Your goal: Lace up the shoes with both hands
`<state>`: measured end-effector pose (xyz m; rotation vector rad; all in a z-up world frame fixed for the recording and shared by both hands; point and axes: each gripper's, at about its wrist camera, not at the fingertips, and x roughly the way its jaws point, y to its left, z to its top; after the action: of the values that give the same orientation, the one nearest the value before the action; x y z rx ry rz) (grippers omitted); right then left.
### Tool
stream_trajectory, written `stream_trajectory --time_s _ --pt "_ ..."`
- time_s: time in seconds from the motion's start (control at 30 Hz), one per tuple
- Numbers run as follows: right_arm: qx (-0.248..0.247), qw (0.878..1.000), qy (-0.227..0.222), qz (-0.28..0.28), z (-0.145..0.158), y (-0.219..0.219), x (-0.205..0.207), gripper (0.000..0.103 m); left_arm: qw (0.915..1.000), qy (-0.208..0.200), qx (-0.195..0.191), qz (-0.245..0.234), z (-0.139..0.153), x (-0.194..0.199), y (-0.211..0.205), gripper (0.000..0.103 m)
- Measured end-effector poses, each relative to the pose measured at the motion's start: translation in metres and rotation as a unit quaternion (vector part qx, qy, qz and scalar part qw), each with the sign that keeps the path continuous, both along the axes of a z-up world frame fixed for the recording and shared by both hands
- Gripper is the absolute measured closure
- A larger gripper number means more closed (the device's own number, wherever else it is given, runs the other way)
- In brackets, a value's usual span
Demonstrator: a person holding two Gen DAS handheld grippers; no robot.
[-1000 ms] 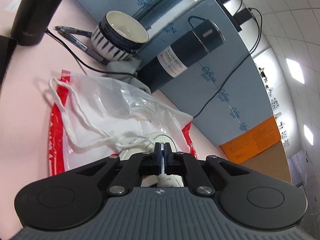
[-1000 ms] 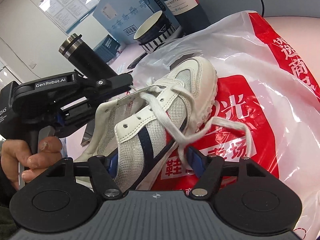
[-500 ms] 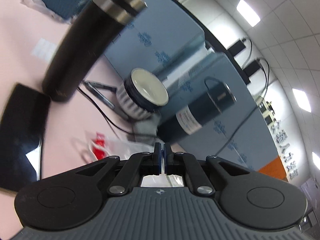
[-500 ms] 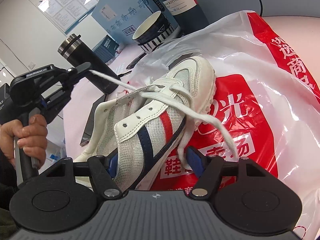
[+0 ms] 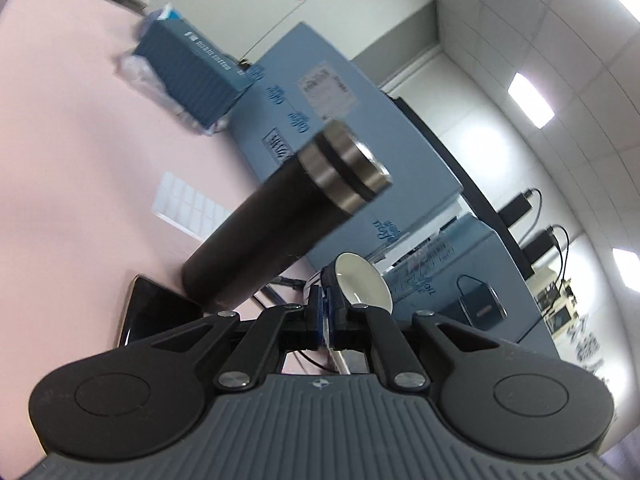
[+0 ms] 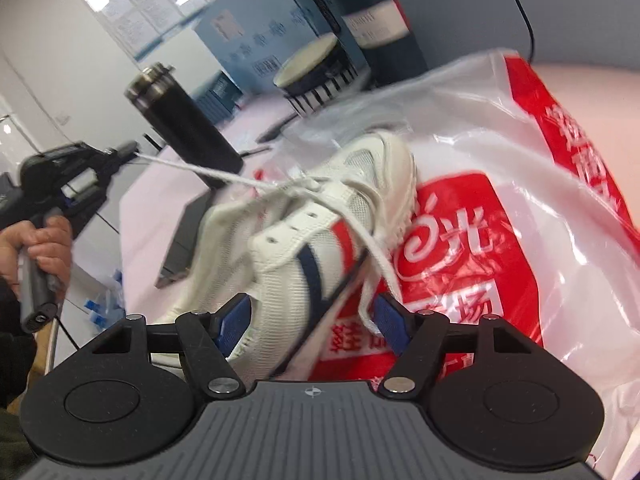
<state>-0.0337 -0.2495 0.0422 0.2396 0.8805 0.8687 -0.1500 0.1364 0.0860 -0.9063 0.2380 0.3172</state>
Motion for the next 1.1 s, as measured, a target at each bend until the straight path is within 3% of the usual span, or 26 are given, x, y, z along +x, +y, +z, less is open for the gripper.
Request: stream_trajectory --time_s 0.23,0.4,0.5,0.57,0.63,0.7,0.77,0.8,0.87,0.9,0.93,0.97,1.0,1.03,1.1 --pt "0.049 0.991 -0.121 0.040 0.033 -0.006 -0.023 0.036 0.9995 0.014 0.014 -0.026 -0.004 0.003 -0.009 0.101" --pt "-0.006 0.985 -0.148 0.087 0.038 0.020 -0.024 0.029 0.9979 0.033 0.027 -0.048 -0.005 0.005 -0.018 0.101" --pt "-0.001 0.986 -0.145 0.081 0.036 0.019 -0.022 0.026 0.9939 0.083 0.050 -0.053 -0.008 0.000 -0.022 0.100" --pt "-0.013 0.988 -0.139 0.068 0.034 0.017 -0.021 0.026 0.9895 0.126 0.064 -0.030 -0.013 -0.006 -0.022 0.087" --pt "-0.032 0.990 -0.129 0.052 0.030 0.015 -0.020 0.026 0.9894 0.131 0.058 -0.026 -0.017 -0.012 -0.022 0.085" --pt "-0.043 0.991 -0.115 0.047 0.027 0.014 -0.019 0.030 0.9909 0.115 0.053 -0.047 -0.018 -0.016 -0.027 0.085" --pt "-0.046 0.993 -0.100 0.047 0.023 0.013 -0.019 0.051 0.9871 0.087 0.055 -0.123 -0.017 -0.009 -0.042 0.085" --pt "-0.049 0.993 -0.101 0.042 0.022 0.012 -0.020 0.053 0.9826 0.080 0.052 -0.159 -0.016 -0.003 -0.051 0.085" --pt "-0.048 0.994 -0.095 0.038 0.022 0.012 -0.016 0.053 0.9647 0.093 0.130 -0.209 -0.009 0.013 -0.080 0.085" --pt "-0.045 0.994 -0.090 0.034 0.021 0.010 -0.015 0.053 0.9423 0.115 0.214 -0.230 -0.005 0.022 -0.101 0.085" --pt "-0.042 0.995 -0.087 0.032 0.020 0.009 -0.015 0.053 0.9047 0.143 0.307 -0.259 -0.006 0.032 -0.124 0.085" --pt "-0.042 0.995 -0.086 0.031 0.020 0.009 -0.015 0.053 0.8708 0.160 0.366 -0.287 -0.010 0.040 -0.142 0.085" --pt "-0.044 0.995 -0.085 0.032 0.020 0.008 -0.015 0.053 0.8480 0.165 0.395 -0.313 -0.015 0.046 -0.154 0.085" --pt "-0.045 0.995 -0.083 0.033 0.019 0.008 -0.015 0.053 0.8346 0.168 0.409 -0.329 -0.019 0.051 -0.162 0.085" --pt "-0.044 0.995 -0.079 0.032 0.018 0.007 -0.015 0.053 0.8174 0.173 0.434 -0.337 -0.027 0.059 -0.173 0.086"
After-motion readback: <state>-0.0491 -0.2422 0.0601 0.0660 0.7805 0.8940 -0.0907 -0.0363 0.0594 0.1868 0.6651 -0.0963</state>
